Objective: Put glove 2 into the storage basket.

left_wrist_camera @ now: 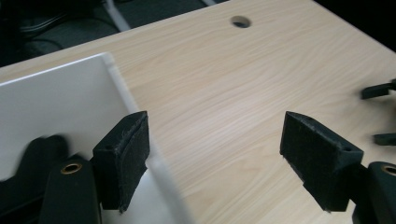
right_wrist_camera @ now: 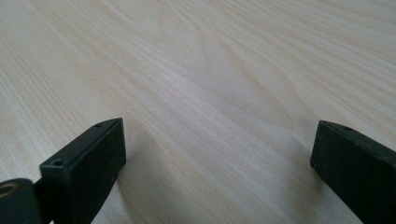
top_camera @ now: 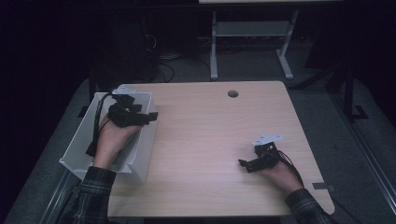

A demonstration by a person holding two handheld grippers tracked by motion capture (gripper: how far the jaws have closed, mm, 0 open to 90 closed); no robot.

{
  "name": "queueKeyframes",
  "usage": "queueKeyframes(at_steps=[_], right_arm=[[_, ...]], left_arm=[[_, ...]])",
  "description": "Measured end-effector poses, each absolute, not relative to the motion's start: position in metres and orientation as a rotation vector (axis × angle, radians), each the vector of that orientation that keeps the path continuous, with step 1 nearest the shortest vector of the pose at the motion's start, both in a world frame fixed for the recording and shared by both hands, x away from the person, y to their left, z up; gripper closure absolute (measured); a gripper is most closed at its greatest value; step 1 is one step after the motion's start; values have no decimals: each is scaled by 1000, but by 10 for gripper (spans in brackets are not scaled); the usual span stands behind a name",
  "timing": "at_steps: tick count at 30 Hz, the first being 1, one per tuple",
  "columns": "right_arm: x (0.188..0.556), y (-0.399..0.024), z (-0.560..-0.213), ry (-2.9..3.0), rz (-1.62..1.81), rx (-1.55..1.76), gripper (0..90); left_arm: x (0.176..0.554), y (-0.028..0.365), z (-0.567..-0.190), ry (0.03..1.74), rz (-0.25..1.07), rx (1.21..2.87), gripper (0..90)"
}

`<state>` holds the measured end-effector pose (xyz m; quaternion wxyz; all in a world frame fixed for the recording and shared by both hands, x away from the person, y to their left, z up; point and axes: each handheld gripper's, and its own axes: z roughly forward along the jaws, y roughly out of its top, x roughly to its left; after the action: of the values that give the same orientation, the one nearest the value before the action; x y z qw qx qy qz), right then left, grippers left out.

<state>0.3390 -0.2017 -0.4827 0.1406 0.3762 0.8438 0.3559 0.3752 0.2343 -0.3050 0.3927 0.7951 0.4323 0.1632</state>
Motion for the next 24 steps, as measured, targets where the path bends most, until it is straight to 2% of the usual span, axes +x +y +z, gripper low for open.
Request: queueKeyframes(at_steps=[10,24], right_arm=[[339,-202,-483,2437,1028,1088,31],[339,-201,-483,2437,1030,1092,32]], left_arm=[[369,180,-318,987,349,2069,231],[357,138,-360,894,267,2134,188]])
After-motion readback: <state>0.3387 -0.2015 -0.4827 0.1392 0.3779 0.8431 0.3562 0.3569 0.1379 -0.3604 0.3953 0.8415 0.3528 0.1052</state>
